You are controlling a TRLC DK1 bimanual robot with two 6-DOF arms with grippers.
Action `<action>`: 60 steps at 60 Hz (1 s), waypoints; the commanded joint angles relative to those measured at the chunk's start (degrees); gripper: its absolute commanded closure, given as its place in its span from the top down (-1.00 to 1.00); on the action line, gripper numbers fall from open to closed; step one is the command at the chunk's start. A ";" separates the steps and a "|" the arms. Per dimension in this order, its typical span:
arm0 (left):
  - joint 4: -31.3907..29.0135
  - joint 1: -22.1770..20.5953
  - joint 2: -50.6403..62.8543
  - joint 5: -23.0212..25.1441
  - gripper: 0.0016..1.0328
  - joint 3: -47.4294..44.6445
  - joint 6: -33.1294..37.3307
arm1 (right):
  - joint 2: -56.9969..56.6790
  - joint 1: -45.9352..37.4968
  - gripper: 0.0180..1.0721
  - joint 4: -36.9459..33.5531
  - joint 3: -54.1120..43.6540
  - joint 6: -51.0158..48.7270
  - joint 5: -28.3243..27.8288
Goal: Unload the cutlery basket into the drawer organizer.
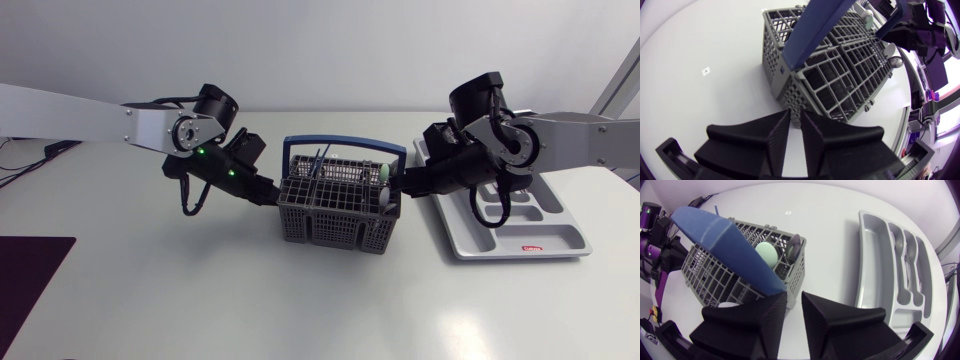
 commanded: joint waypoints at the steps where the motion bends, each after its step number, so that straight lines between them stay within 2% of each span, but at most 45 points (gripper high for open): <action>1: -0.28 -1.89 -2.77 2.84 -0.69 -1.79 0.94 | 1.18 1.98 -0.56 0.62 -0.74 1.11 -1.98; 22: -0.81 -2.60 -9.80 2.93 -0.69 -8.20 2.88 | 0.57 6.81 -0.56 0.18 -1.36 0.58 -2.69; 40: -0.63 4.17 -10.59 3.28 -0.69 -7.94 4.46 | 1.27 10.77 -0.56 -0.17 -0.04 0.40 -1.90; 49: -0.63 3.91 -9.63 3.46 -0.69 -7.50 4.46 | 2.77 11.38 -0.56 -0.17 1.54 -0.39 1.01; 60: -0.37 4.17 -9.10 3.46 -0.68 -7.59 4.72 | 2.77 10.95 -0.54 -0.08 0.84 -0.92 1.97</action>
